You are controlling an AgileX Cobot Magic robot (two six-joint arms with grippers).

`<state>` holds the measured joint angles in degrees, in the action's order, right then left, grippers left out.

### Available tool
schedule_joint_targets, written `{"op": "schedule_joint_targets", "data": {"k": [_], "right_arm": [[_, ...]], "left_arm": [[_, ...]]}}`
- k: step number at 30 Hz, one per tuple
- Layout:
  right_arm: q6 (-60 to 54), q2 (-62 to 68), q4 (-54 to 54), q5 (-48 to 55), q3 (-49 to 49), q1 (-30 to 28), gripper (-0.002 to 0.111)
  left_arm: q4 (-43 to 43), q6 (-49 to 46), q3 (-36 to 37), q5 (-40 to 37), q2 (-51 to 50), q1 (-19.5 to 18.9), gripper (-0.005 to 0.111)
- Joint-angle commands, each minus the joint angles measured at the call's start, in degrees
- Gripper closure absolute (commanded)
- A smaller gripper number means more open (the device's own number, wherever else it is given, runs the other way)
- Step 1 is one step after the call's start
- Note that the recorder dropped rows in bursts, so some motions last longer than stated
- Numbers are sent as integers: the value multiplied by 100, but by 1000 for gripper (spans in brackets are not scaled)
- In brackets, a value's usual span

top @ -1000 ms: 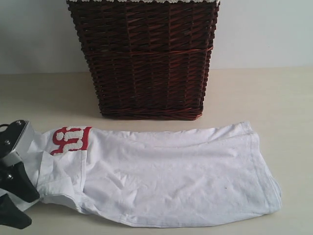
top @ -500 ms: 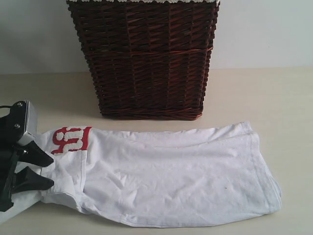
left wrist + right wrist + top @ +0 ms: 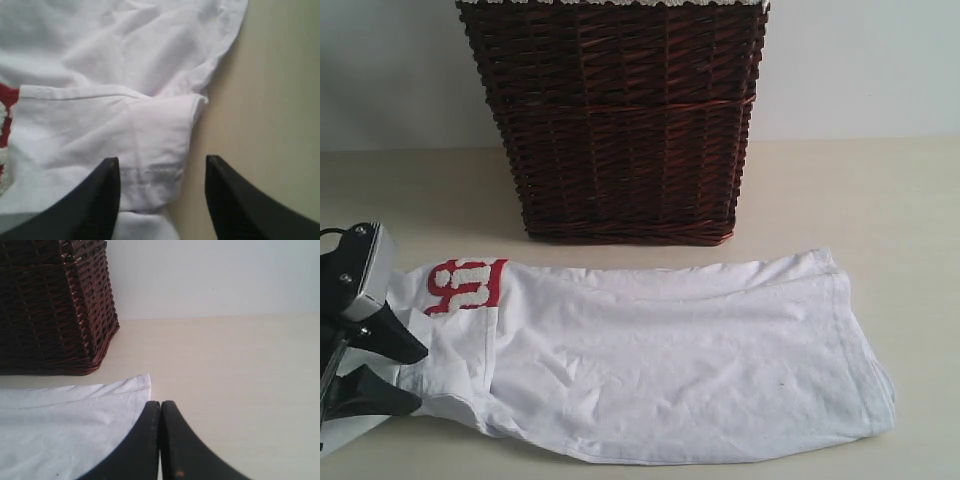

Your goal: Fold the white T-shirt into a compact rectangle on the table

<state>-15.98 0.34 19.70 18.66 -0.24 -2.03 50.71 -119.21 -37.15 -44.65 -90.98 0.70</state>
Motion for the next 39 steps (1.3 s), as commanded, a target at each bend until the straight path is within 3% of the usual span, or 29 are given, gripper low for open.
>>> {"op": "schedule_joint_targets", "data": {"k": [1, 3, 7, 13, 23, 26, 29, 30, 32, 34, 39], "right_arm": [[-27, -34, 6, -21, 24, 4, 108], [-27, -34, 6, -21, 24, 4, 108], [-27, -34, 6, -21, 24, 4, 108], [-27, -34, 6, -21, 24, 4, 108], [-27, -34, 6, -21, 24, 4, 108], [-27, -34, 6, -21, 24, 4, 108], [-27, -34, 6, -21, 24, 4, 108], [-27, -34, 6, -21, 24, 4, 108], [-27, -34, 6, -21, 24, 4, 108], [-27, -34, 6, -21, 24, 4, 108], [-27, -34, 6, -21, 24, 4, 108]], "left_arm": [[105, -102, 142, 781, -300, 293, 56], [176, -102, 142, 935, -492, 537, 58], [403, -102, 98, 1651, -436, 641, 107], [379, -102, 98, 1850, -127, 641, 107], [210, -102, -229, 1265, -40, 641, 105], [-208, 2, -229, 951, -40, 641, 90], [-153, 270, -229, 837, -40, 641, 66], [-15, 282, -229, 837, -40, 641, 65], [480, 238, -229, 849, -40, 641, 72], [904, -81, -229, 849, -40, 641, 104], [1047, -106, -229, 907, -53, 641, 107]]}}
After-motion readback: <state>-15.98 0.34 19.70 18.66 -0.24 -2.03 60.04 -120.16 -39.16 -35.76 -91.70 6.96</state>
